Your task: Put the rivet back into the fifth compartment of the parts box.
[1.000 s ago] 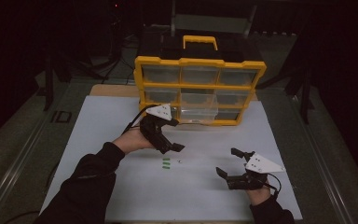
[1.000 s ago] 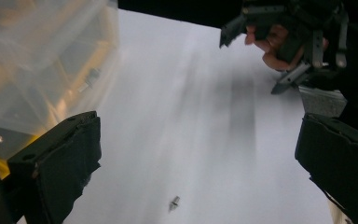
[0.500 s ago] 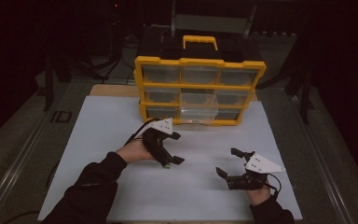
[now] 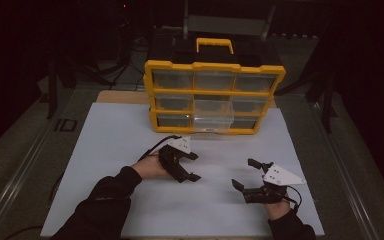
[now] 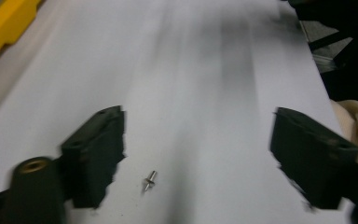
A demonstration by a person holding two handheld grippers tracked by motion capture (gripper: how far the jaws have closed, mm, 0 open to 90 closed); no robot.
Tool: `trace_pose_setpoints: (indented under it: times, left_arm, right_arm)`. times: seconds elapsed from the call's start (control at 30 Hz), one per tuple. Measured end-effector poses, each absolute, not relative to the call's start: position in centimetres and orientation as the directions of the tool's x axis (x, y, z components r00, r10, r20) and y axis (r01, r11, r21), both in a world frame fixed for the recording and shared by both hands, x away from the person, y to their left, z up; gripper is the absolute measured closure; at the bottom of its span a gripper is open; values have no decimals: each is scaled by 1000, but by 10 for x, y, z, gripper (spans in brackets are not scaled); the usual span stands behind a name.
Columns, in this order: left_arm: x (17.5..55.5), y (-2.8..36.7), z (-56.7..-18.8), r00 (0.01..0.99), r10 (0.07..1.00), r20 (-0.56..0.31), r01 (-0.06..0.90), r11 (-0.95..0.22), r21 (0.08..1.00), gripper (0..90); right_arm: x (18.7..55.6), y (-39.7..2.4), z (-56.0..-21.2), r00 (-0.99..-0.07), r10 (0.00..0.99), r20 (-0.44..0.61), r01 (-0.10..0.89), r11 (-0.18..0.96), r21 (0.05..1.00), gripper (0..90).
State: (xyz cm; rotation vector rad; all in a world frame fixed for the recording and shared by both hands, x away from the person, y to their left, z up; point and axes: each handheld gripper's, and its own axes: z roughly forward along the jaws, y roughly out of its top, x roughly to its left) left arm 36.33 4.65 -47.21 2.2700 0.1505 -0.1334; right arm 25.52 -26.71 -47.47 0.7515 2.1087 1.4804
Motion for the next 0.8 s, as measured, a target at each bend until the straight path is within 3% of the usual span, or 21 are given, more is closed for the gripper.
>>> trace_pose_setpoints:
  times: [0.4,0.8]
  left_arm:
    - [377,46,-499,984,103,-144,175,-688,704,530]
    - [381,38,-515,982,119,-149,188,-732,655,685]
  right_arm:
    - [255,-267,-475,-750,660,-52,175,273,946,113]
    - [256,-267,-475,-749,660,-52,176,274,945,113]
